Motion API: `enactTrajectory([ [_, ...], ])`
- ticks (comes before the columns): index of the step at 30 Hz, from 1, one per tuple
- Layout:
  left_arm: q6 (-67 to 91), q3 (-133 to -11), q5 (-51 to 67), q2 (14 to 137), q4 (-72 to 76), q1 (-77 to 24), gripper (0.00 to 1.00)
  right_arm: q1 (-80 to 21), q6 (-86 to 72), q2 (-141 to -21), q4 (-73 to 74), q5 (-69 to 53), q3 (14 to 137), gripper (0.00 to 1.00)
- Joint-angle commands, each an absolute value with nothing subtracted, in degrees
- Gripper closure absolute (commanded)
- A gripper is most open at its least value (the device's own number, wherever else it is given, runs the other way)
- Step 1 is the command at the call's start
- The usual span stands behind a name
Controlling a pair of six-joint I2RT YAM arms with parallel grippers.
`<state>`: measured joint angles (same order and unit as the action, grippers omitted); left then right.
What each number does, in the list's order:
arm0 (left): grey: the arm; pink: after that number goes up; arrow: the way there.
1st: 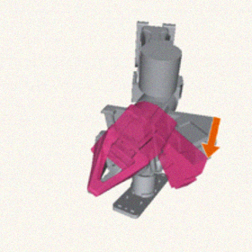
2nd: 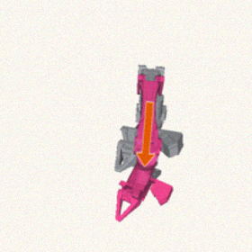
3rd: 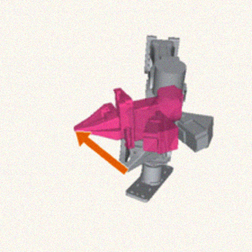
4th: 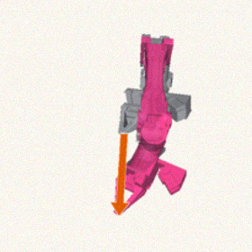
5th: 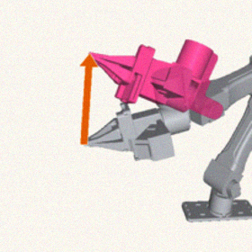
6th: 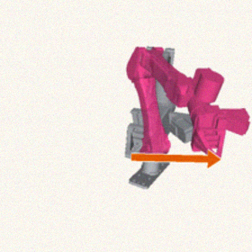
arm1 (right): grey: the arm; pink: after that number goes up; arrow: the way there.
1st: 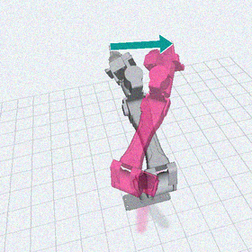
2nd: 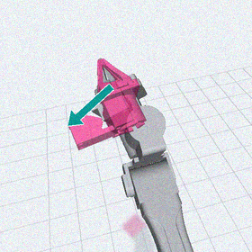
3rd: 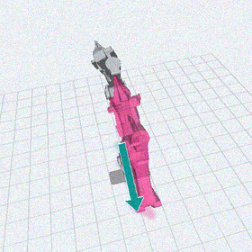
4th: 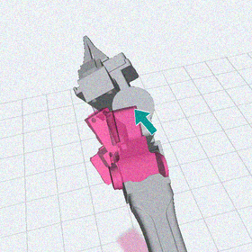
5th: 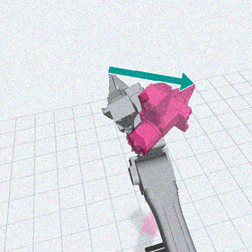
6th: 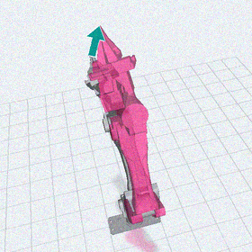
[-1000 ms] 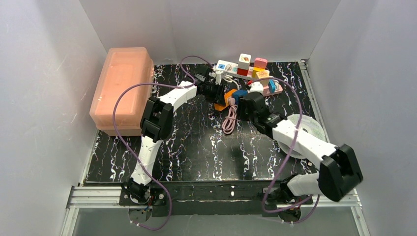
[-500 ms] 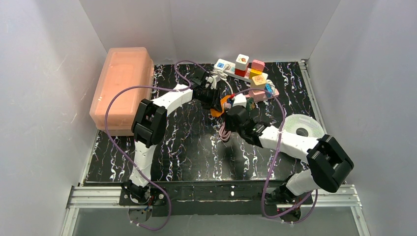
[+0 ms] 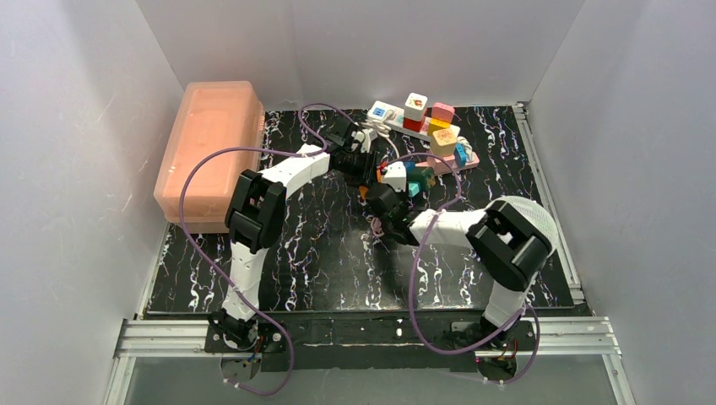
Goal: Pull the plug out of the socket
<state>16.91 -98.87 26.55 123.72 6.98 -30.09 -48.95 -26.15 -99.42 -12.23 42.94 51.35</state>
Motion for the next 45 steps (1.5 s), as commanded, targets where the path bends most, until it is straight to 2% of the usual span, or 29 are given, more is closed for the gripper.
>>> enactTrajectory([
  [1,16.02,-98.55,31.43,118.52,-0.35,-30.50,1.00,-47.36,-26.19,-105.65,-17.20,52.84,56.32,0.47],
  [8,15.59,-98.20,32.37,118.21,-0.40,-30.89,1.00,-46.70,-29.34,-111.01,-15.31,56.80,58.97,0.47],
  [13,14.81,-98.37,32.46,117.76,-0.92,-30.94,1.00,-45.70,-33.89,-110.58,-13.60,58.05,57.57,0.47],
  [26,11.46,-98.73,29.03,118.19,-1.88,-31.03,1.00,-44.57,-47.58,-93.51,-15.59,56.50,40.56,0.47],
  [38,10.99,-100.26,27.44,118.35,-2.07,-31.03,1.00,-44.64,-47.88,-88.60,-15.58,49.35,33.88,0.47],
  [45,11.16,-100.74,27.51,118.33,-2.28,-31.03,1.00,-44.20,-37.92,-75.47,-17.48,40.17,35.02,0.47],
])
